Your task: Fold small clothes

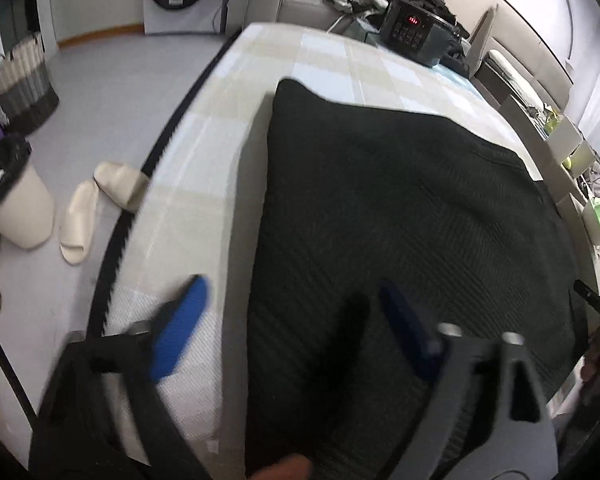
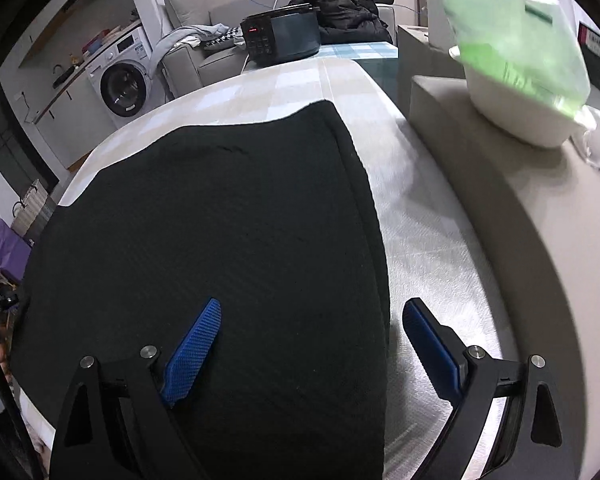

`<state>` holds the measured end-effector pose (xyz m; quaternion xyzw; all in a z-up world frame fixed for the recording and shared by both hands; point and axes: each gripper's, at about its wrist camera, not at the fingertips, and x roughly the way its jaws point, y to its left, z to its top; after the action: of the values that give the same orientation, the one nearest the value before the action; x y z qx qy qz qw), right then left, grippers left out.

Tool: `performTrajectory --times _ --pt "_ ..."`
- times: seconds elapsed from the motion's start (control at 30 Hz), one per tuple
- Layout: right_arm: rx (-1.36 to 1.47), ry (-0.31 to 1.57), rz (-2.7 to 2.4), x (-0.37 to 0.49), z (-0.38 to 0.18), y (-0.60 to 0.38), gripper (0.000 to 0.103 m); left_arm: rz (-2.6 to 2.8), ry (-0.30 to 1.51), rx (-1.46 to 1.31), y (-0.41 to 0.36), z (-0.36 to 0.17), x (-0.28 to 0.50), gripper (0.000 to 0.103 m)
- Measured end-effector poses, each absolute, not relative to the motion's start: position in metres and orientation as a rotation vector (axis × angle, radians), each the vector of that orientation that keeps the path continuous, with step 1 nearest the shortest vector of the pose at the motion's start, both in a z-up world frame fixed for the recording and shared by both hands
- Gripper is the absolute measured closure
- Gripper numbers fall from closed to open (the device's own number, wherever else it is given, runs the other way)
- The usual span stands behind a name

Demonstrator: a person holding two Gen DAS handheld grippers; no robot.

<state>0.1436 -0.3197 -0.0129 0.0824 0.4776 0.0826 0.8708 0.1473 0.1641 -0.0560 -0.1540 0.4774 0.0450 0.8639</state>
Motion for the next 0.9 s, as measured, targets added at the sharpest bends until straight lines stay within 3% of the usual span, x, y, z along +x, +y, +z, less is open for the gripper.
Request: performTrajectory --times 0.1,0.13,0.17,0.27,0.33,0.43,0.9 --pt "0.168 1.003 0.184 0.149 -0.019 -0.316 0.011 0.044 1.000 -0.310 0.159 -0.056 0.149 0.051" --pt "0.166 1.009 0.192 0.151 -0.020 -0.315 0.015 0.026 0.996 -0.314 0.157 -0.056 0.150 0.059" --pt "0.159 1.001 0.189 0.154 -0.019 -0.315 0.017 0.020 0.997 -0.309 0.155 -0.056 0.151 0.061" --pt "0.172 0.995 0.223 0.158 -0.019 -0.316 0.034 -0.001 0.984 -0.273 0.148 -0.057 0.152 0.071" --pt "0.163 0.994 0.226 0.160 -0.019 -0.315 0.063 -0.024 0.976 -0.276 0.145 -0.057 0.153 0.078" --pt "0.167 0.999 0.240 0.167 -0.018 -0.315 0.076 -0.025 0.979 -0.256 0.142 -0.056 0.159 0.081" --pt "0.149 1.009 0.110 0.235 -0.015 -0.298 0.080 0.004 0.984 -0.268 0.147 -0.050 0.252 0.082"
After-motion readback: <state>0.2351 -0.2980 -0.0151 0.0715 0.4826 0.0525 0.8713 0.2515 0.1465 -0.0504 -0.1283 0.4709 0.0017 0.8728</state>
